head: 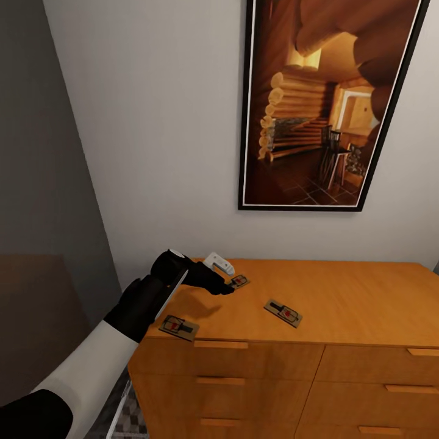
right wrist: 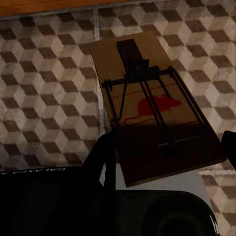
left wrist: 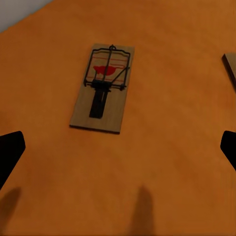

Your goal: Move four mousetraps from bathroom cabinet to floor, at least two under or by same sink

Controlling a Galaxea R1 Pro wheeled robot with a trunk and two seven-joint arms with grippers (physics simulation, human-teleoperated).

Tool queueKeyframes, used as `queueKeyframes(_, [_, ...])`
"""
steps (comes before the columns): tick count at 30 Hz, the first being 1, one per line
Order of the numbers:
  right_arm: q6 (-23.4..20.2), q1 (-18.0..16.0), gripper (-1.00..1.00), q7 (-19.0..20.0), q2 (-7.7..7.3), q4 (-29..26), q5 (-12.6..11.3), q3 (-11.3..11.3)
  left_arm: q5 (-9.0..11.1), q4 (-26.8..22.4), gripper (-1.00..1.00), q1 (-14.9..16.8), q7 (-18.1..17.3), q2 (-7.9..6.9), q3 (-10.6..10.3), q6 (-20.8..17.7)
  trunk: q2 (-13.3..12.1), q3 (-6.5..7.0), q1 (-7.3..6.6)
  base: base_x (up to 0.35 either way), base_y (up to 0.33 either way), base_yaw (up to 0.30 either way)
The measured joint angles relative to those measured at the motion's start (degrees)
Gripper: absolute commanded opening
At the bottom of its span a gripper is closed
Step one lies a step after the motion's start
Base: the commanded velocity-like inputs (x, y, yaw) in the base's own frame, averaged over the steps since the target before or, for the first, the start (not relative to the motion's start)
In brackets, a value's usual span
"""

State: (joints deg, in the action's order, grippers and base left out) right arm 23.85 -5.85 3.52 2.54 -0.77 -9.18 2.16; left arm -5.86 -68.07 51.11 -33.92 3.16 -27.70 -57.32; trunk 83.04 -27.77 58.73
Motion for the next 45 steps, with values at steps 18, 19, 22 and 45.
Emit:
queueKeyframes(18, [0.0, 0.0, -1.0, -0.2, 0.01, 0.0, 0.0, 0.0, 0.04, 0.08, 1.0, 0.0, -0.07, -0.01, 0.0, 0.06, 0.0, -0.07, -0.03, 0.086, 0.0, 0.0])
queueKeyframes(19, [0.0, 0.0, -1.0, -0.2, 0.01, 0.0, 0.0, 0.0, 0.04, 0.1, 1.0, 0.0, -0.07, -0.01, 0.0, 0.05, 0.0, -0.07, -0.02, 0.184, 0.0, 0.0])
queueKeyframes(22, [0.0, 0.0, -1.0, -0.2, 0.01, 0.0, 0.0, 0.0, 0.04, 0.16, 1.0, 0.0, -0.08, -0.01, -0.05, 0.06, 0.0, -0.07, -0.01, 0.091, 0.0, 0.0])
queueKeyframes(45, [0.0, 0.0, -1.0, -0.11, 0.1, 0.0, 0.0, 0.0, 0.04, 0.7, 1.0, 0.0, -0.11, -0.01, -3.13, 0.06, 0.0, -0.63, 0.0, 0.007, 0.0, 0.0])
